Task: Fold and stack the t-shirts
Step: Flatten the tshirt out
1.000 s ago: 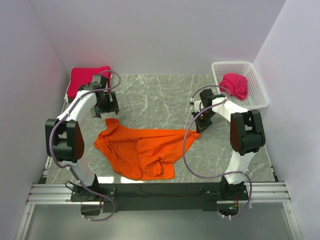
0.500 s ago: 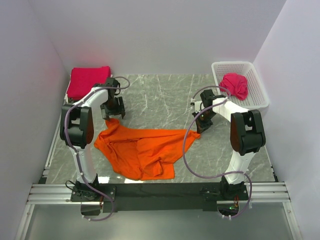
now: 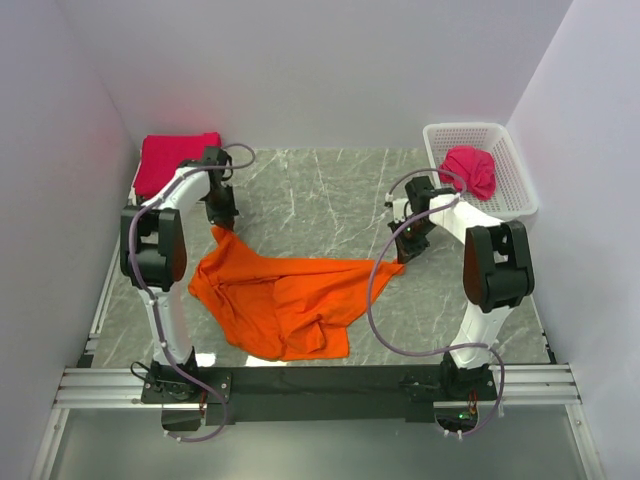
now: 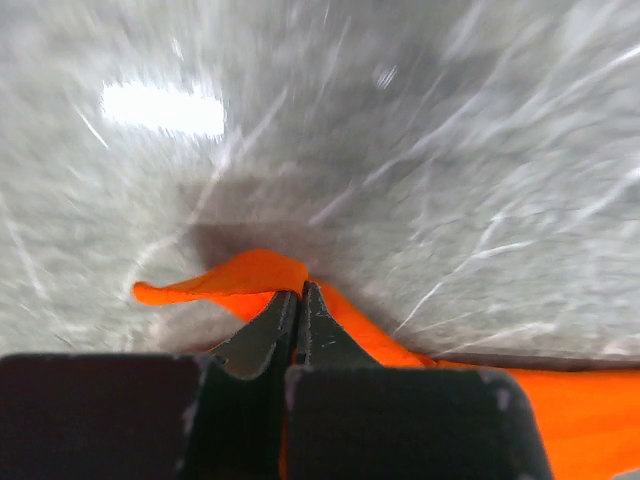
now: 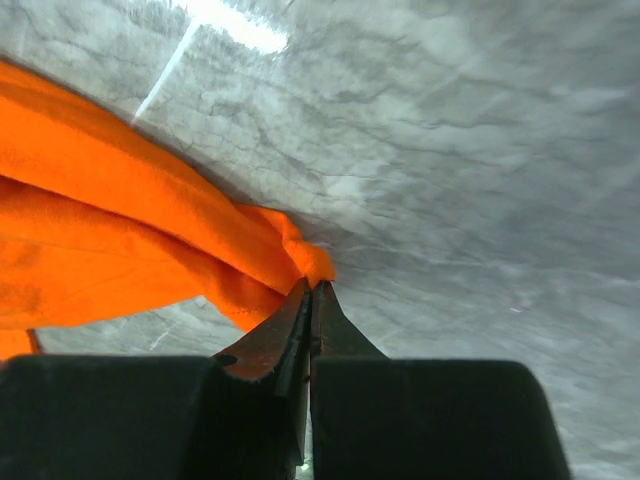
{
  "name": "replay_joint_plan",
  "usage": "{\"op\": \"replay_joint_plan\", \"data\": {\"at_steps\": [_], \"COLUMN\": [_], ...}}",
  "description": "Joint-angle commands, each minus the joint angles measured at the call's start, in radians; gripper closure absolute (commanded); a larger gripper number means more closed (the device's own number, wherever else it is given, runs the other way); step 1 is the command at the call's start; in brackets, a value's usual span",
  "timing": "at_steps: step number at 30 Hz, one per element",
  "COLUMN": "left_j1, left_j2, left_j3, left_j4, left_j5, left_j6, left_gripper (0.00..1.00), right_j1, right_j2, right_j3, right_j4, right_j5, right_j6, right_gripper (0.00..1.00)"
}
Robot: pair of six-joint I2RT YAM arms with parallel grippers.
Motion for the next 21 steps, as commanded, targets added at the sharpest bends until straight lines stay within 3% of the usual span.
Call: {"op": "replay_joint_plan", "data": {"at_steps": [1,7,15,18,20,21], "left_j1": [0.013,0.014,0.068,0.117,0.213,0.233], "left_j2": [-0.098,-0.273,-0.538,-0.589,-0.615,-0.638], "left_j3": [0.064,0.038,-0.146,-0.159,-0.179,-0.197], "left_j4": [0.034,0.135,0.394,0.483,0.586,0.636], "left_j5": [0.057,0.041,0.070,0.194,0.376,0.403], "left_j6": [0.096,0.275,0.453,0.450,0.441,0.415], "left_gripper": [0.99,0.99,0.99,0.99,0.99,0.99], "right_j1": [-0.017,-0.040,-0.086,-0.120,-0.132,-0.141], "right_j2": [-0.093,-0.147,-0.279,-0.343,-0.377,-0.413], "right_j3": [0.059,0.133,0.200,0.220,0.242,0.249], "right_j4": [0.007,0.006,0.070,0.107,0.134,0.147], "right_j5": [0.042,0.093,0.091,0.064,0.050,0.042], "right_j6": [-0.038,-0.073,-0.067,-0.044,-0.038,-0.032], "right_gripper": [1.00,1.00,1.00,1.00,1.00,1.00]}}
